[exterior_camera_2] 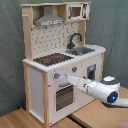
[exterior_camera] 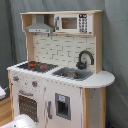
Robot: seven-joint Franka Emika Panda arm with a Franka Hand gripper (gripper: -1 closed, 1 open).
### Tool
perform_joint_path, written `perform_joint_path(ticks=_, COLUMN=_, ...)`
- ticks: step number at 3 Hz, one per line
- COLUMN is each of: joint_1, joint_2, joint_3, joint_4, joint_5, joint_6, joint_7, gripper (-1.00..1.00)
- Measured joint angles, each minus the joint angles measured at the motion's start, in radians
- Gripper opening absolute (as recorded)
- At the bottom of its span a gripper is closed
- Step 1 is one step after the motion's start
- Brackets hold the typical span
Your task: Play with the kitchen
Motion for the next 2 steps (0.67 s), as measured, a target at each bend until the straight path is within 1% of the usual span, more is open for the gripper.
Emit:
perform_joint_path(ticks=1, joint_1=0.000, joint_2=-0.001, joint_3=-0.025, joint_4=0.000, joint_5=-0.008, joint_6=0.008, joint_7=-0.097, gripper=1.00)
perform_joint_path(ticks=2, joint_1=-0.002, joint_2=-0.010, joint_3=-0.028, joint_4=0.001, joint_5=-0.009, joint_6=0.033, joint_7=0.003, gripper=1.00)
